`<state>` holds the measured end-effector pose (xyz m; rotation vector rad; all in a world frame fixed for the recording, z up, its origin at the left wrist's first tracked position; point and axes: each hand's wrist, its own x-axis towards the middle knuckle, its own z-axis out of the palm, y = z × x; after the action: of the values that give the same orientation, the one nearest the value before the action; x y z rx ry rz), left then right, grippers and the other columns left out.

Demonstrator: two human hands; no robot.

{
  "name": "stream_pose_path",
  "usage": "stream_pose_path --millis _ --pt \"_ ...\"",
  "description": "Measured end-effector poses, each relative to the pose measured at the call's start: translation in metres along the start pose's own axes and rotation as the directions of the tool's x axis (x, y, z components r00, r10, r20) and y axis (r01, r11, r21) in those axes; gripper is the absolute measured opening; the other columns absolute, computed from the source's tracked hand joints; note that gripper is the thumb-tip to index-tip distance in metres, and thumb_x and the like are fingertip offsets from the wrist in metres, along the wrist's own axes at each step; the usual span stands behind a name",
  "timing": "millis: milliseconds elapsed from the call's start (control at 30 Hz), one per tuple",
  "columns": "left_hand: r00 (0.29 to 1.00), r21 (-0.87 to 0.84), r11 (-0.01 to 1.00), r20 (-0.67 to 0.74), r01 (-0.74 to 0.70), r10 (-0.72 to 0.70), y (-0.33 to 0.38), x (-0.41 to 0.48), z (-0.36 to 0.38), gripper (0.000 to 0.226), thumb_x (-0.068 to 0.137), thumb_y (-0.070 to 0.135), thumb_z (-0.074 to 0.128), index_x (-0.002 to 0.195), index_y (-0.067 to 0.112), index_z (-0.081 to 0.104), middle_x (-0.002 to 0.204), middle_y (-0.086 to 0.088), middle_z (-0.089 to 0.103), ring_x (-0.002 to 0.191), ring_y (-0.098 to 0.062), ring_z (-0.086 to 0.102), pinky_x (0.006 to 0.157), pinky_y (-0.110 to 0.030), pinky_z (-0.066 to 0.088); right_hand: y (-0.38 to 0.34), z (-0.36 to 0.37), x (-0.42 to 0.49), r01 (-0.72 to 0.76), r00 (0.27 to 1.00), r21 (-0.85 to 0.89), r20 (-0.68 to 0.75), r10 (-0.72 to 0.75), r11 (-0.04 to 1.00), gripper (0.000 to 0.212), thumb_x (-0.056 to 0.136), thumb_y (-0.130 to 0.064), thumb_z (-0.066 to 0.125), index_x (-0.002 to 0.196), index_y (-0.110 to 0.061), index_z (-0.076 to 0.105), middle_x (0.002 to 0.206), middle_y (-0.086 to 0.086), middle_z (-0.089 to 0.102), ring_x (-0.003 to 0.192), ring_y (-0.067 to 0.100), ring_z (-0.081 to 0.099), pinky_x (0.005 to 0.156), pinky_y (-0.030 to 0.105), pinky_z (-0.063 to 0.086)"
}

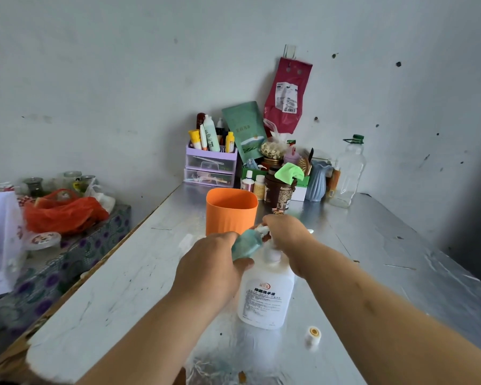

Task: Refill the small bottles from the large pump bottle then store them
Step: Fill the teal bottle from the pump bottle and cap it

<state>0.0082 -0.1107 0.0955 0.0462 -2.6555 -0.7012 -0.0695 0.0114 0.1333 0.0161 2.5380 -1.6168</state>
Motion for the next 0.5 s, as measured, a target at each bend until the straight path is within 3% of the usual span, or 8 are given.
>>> stream_pose_path --millis 133,233,500 --pt "1.0 -0.01 1.0 0.002 0.002 -0.002 -0.002 0.001 0.001 0.035 0.089 0.047 0.062 0.119 0.03 0.057 0.116 0.006 0.062 0.098 -0.017 0.059 0.073 -0.028 0.043 0.003 -0.001 0.002 0.004 1.0 -0.027 0.003 -0.004 1.0 0.032 0.097 -0.014 0.038 0.066 -0.014 0.046 0.065 0.003 0.041 0.057 0.015 0.037 0.052 0.026 0.032" --pt "1.0 -0.012 1.0 -0.012 -0.005 0.004 -0.004 0.001 0.002 0.033 0.088 0.048 0.063 0.116 0.03 0.058 0.112 0.007 0.063 0.093 -0.015 0.057 0.071 -0.028 0.042 0.003 -0.001 0.005 0.073 0.997 -0.077 0.014 -0.073 0.994 0.032 0.097 -0.012 0.039 0.066 -0.014 0.046 0.067 -0.002 0.045 0.056 0.008 0.041 0.051 0.018 0.036" --pt "1.0 -0.014 1.0 0.005 0.003 -0.003 -0.008 0.001 0.011 0.033 0.088 0.047 0.064 0.114 0.028 0.058 0.111 0.007 0.062 0.086 -0.013 0.053 0.072 -0.027 0.044 0.01 0.001 0.009 0.079 0.996 -0.226 0.056 -0.068 0.971 0.038 0.099 -0.011 0.033 0.062 -0.017 0.041 0.066 -0.003 0.037 0.056 0.006 0.033 0.053 0.017 0.03"
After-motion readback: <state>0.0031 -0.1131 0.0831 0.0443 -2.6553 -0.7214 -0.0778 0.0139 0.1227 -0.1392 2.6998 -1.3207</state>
